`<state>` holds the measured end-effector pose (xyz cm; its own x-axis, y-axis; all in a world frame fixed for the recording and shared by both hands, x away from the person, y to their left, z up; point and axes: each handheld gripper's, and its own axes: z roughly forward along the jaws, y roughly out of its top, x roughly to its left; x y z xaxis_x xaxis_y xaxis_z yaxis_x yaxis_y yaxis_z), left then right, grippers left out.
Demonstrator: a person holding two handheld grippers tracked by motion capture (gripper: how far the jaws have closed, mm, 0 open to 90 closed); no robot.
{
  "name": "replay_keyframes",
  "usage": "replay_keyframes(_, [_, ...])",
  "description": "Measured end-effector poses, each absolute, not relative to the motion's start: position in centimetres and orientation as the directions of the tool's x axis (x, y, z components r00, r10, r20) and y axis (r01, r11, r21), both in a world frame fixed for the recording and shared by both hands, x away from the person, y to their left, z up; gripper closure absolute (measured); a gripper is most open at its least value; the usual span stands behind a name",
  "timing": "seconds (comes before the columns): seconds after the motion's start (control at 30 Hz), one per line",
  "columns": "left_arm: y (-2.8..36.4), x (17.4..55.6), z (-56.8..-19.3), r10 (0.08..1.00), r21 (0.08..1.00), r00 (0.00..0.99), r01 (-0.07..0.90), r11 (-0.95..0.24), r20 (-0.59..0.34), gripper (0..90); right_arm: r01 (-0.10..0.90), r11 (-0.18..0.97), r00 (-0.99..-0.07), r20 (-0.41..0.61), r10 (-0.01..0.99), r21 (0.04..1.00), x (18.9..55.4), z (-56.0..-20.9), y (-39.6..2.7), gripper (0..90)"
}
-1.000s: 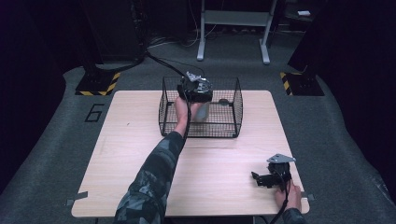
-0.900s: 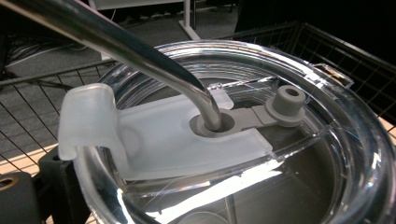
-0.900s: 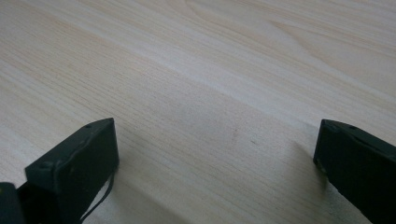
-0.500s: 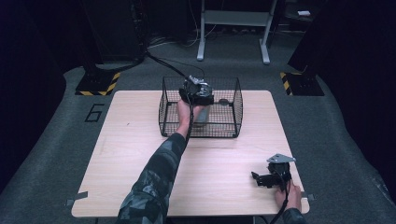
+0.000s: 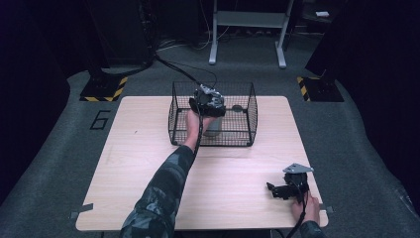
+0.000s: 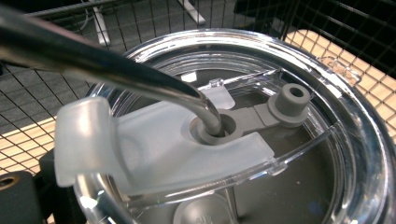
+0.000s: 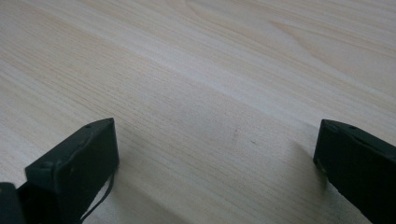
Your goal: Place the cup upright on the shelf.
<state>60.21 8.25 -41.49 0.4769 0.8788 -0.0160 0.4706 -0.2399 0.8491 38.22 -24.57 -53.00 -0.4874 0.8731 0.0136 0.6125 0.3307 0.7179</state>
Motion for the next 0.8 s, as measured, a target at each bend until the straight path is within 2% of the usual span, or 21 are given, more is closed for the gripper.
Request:
replay_keyframes(0.67, [8.6, 59.7, -40.9, 0.862, 0.827, 0.506, 0.477, -0.297, 0.017, 3.3, 0.613, 0.33, -0.487, 0.015, 0.873, 0.718, 38.2, -53.0, -24.6, 0.0])
replay_keyframes(0.8, [8.6, 59.2, -40.3, 0.863, 0.826, 0.504, 0.477, -0.3, 0.022, 0.0, 0.613, 0.33, -0.487, 0.015, 0.873, 0.718, 38.2, -53.0, -24.6, 0.0])
